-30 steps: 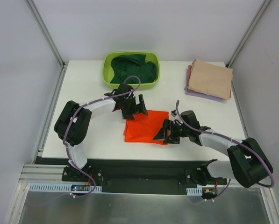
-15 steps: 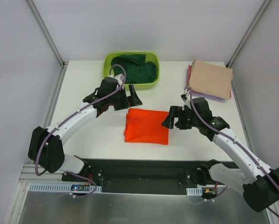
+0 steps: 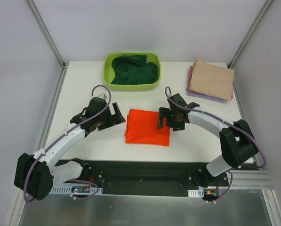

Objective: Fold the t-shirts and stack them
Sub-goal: Put the neatly folded tshirt into the corner of the board with the right arm

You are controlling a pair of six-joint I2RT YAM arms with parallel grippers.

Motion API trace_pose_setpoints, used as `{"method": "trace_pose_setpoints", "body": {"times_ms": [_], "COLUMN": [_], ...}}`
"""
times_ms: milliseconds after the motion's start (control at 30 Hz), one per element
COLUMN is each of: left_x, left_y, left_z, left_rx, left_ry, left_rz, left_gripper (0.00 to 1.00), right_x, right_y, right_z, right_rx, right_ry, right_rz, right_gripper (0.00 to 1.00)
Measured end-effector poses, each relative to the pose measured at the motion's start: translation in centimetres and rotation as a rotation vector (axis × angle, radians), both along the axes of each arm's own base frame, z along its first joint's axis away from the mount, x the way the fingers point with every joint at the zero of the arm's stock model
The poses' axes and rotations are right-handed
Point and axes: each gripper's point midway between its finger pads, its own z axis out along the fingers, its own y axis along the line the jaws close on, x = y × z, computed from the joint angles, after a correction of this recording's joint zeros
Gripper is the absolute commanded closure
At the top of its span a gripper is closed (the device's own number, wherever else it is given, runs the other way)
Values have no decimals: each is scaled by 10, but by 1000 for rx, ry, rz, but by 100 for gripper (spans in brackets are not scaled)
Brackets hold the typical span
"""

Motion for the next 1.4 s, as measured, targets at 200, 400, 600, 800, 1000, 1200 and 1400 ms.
{"method": "trace_pose_setpoints", "body": {"times_ms": [200,400,600,800,1000,1200,1400], "left_x": [-4,-6,-5,-8,-11,-12,-19], "left_y": [13,21,27,35,39,55,77], "left_z": [-4,-10,-12,-20,-13,0,6], "left_rx": [36,63,85,104,97,117,175], "left_ry": [-5,11,16,38,12,-49,-76], "left_rz": [41,62,85,105,113,169,243], "left_gripper": [1,1,1,1,1,1,1], "right_x": [2,1,2,4,18,67,119], "right_y": [6,7,17,30,39,7,-21], "right_z": [-17,-36,-39,-41,-37,-21,23], "right_rx": [-111,-222,-273,-278,-311,-570,-754], "right_ry": [10,35,45,40,-36,-188,-326], "right_rz": [1,2,18,39,118,221,255], "right_gripper": [14,19,39,74,100,100,99]}}
